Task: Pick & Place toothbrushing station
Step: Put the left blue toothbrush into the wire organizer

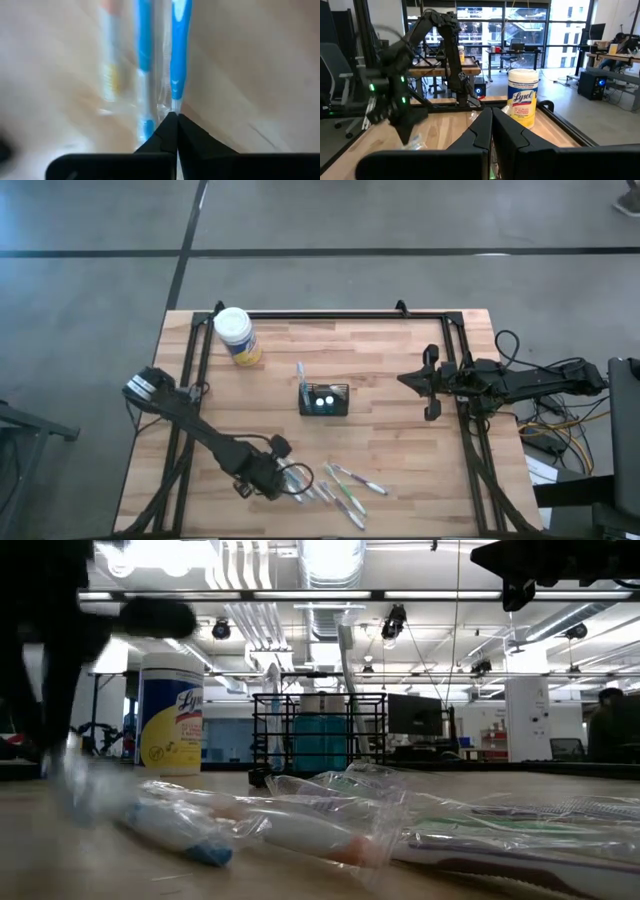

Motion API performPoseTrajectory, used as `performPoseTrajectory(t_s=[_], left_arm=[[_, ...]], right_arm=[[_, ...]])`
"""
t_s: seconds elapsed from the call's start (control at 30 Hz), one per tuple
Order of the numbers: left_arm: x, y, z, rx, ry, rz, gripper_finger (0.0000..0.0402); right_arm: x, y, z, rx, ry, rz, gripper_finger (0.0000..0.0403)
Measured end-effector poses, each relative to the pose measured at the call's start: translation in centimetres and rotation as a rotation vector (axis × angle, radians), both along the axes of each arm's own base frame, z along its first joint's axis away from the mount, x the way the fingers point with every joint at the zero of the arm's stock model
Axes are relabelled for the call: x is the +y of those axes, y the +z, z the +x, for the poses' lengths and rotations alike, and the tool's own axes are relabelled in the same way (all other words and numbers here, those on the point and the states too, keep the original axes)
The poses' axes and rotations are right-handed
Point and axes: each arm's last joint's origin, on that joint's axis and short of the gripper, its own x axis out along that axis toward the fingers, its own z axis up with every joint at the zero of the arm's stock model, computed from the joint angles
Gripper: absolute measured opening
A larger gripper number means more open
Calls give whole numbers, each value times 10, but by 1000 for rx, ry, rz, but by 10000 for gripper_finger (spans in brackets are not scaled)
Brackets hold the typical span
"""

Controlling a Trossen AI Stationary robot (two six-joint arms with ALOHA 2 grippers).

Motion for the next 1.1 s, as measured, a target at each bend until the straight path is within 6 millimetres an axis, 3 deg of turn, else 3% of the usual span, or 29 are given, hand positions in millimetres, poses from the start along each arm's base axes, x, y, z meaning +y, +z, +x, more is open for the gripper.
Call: performPoseTrajectory(t_s=[0.27,0.4,0.73,1.1], left_arm=[[-3,65,-19,-163,3,183,1],[-1,87,-22,-212,-35,359,1],[4,129,-13,-424,-114,768,1],[8,154,-2,-514,-115,1058,0]], right_arm=[[1,-2,7,30,9,36,8],[3,3,17,59,58,78,8],[13,44,76,163,204,95,15],[20,77,149,359,337,203,163]])
